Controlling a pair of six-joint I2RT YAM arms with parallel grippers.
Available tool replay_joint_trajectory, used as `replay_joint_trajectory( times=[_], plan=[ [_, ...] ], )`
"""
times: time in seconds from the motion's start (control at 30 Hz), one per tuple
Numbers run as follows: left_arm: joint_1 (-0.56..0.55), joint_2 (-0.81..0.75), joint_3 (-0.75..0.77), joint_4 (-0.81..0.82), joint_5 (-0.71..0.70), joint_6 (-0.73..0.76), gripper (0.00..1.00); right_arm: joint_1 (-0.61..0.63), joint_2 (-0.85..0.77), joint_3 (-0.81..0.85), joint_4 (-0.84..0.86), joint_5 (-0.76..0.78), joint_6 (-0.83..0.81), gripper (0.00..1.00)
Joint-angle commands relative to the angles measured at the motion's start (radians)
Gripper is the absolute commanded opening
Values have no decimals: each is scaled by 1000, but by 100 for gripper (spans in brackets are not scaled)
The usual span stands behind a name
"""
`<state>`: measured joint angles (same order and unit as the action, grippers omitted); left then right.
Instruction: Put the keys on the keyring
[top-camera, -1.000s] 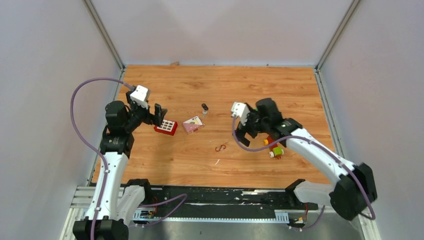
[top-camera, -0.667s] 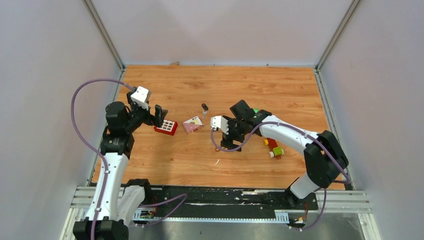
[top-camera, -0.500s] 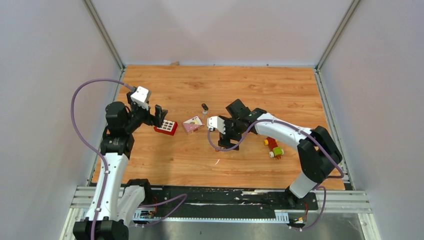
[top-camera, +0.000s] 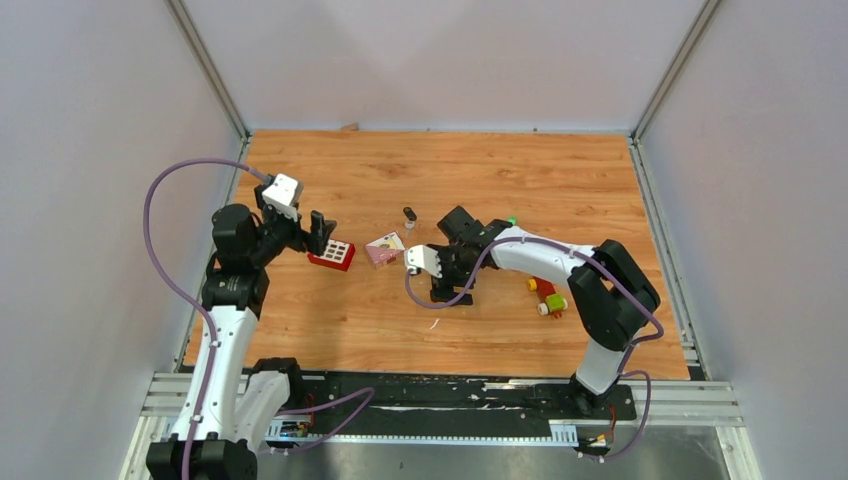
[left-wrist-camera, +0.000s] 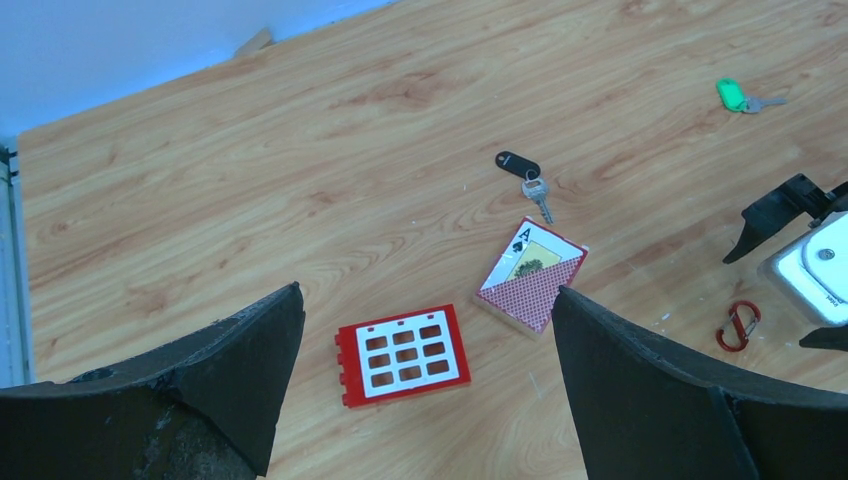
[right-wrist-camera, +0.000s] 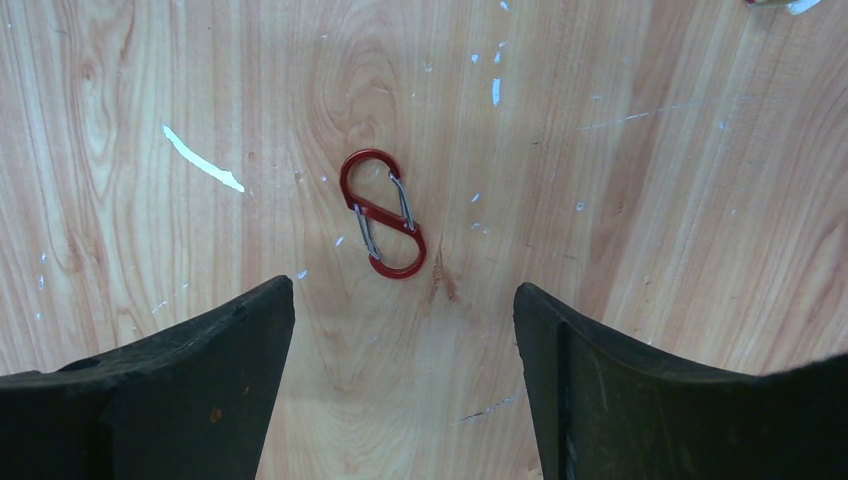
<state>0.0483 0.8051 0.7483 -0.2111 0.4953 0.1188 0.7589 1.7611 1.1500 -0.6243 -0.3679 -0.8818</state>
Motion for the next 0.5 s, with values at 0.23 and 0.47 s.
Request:
replay_joint_trajectory(
  times=[0.23,0.47],
  plan=[
    [3,-31,-3,40,23,13,100,7,24,43,-15,-28,-80,75],
    [2,-32,-6,43,28,16,100,8,41,47,-12,-35,-88,72]
  ],
)
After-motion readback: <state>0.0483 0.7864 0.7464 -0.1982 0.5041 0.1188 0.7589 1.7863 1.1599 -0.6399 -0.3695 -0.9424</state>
